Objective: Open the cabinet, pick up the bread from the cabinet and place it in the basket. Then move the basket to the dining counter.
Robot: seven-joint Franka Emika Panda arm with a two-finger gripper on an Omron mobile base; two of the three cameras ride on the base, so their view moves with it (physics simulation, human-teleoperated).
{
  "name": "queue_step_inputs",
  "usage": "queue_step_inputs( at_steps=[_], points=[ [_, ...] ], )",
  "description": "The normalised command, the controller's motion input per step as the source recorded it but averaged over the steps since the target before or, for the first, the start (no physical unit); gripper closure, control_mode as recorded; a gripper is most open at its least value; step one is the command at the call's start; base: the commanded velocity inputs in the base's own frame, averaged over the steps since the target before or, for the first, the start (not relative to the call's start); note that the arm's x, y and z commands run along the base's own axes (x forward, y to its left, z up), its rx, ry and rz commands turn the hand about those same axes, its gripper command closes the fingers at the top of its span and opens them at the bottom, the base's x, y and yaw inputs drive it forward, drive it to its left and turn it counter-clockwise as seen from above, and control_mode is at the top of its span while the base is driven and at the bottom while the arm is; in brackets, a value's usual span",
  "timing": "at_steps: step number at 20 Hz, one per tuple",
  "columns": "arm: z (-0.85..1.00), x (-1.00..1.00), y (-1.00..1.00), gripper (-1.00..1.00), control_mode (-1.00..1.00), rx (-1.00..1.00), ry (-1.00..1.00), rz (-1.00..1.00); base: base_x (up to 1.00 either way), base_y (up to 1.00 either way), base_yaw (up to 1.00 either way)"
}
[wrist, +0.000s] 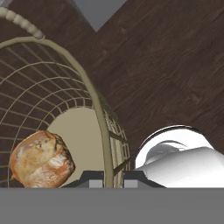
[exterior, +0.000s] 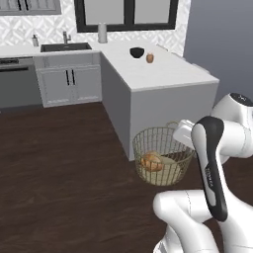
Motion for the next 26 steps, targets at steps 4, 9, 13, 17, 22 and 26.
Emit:
queue_step_inputs(
  at_steps=[4,9,13,17,22,26],
  points=[
    [0.00,0.00,0.00,1.00,1.00,0.00,0.00,0.00,1.00,-0.35,0.00],
    [0.00,0.00,0.00,1.00,1.00,0.00,0.00,0.00,1.00,-0.02,0.00],
    [0.00,0.00,0.00,1.00,1.00,0.00,0.00,0.00,1.00,-0.06,0.00],
    [0.00,0.00,0.00,1.00,1.00,0.00,0.00,0.00,1.00,-0.45,0.00],
    [0.00,0.00,0.00,1.00,1.00,0.00,0.00,0.00,1.00,-0.78,0.00],
    [0.00,0.00,0.00,1.00,1.00,0.00,0.00,0.00,1.00,-0.99,0.01]
  ],
)
